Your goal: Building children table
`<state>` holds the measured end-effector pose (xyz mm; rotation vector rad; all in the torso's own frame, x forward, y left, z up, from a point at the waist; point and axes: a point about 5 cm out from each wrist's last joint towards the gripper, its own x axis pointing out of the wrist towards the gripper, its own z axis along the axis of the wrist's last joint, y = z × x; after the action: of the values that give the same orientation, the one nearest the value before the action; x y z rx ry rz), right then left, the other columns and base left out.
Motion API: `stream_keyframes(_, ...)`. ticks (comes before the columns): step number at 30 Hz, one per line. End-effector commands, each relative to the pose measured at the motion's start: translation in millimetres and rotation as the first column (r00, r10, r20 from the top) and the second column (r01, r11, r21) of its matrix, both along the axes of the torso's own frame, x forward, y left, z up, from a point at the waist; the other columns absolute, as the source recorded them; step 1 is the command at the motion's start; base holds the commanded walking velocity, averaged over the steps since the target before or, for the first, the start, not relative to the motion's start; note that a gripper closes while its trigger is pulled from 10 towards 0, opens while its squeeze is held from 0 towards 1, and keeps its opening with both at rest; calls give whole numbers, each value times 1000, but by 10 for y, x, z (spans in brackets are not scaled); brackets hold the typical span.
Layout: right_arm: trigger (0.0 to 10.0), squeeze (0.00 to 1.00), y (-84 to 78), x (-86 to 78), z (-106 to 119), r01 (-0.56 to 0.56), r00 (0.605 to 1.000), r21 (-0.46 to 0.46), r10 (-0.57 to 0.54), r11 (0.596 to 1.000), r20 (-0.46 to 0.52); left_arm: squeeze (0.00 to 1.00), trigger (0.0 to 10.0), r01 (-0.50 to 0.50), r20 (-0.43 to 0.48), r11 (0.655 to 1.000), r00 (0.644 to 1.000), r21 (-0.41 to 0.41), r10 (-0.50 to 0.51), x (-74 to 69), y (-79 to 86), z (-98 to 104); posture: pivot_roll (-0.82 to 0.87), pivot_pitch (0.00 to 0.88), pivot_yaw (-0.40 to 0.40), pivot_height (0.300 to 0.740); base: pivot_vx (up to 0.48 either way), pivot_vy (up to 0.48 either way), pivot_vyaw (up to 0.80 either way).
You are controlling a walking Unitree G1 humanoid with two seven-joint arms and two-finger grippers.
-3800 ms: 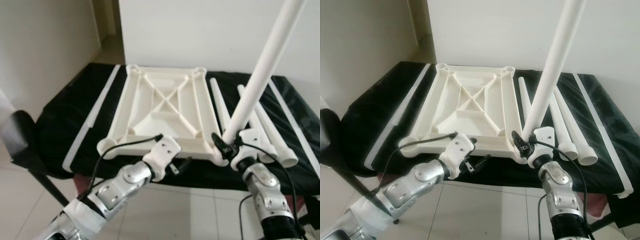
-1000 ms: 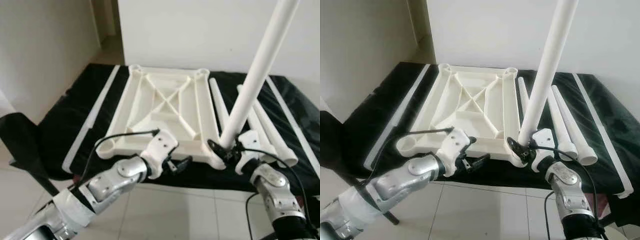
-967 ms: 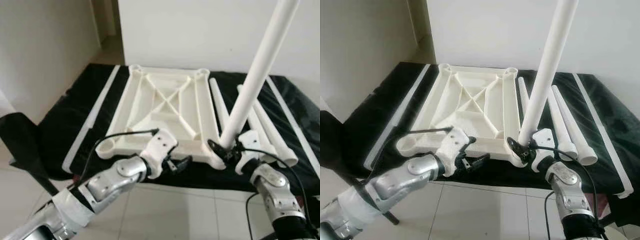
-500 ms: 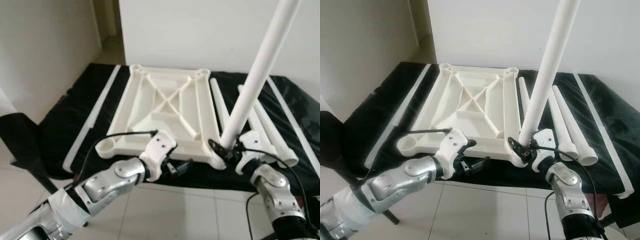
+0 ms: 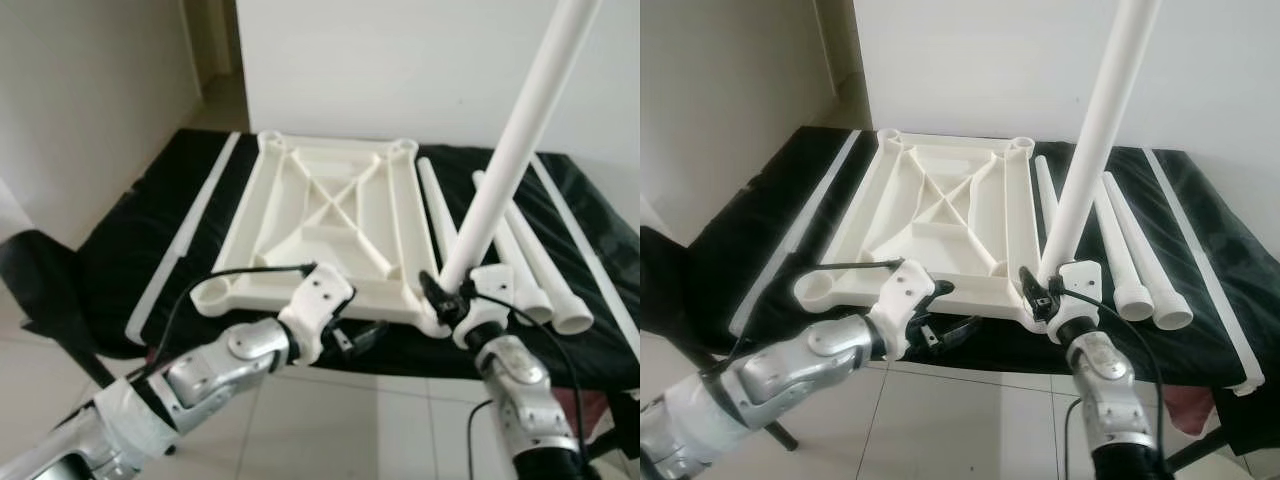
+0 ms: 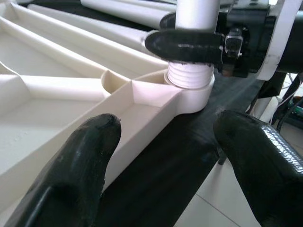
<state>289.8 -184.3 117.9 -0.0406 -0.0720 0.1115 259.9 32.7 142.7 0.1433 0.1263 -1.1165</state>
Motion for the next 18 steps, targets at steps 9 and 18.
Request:
stream_keyframes(9, 10000, 0, 70, -183, -222, 371, 925, 67, -361, 926, -119, 0, 10000, 34, 45, 995, 999, -93, -30, 294, -39, 59, 1, 0, -10, 740, 0, 0, 0)
stream_keyframes(18, 10000, 0, 96, -187, -229, 475, 876, 69, -463, 877, -139, 0, 10000, -194, 29, 971, 979, -141, 200, 526, 129, 82, 6, 0, -14, 740, 0, 0, 0)
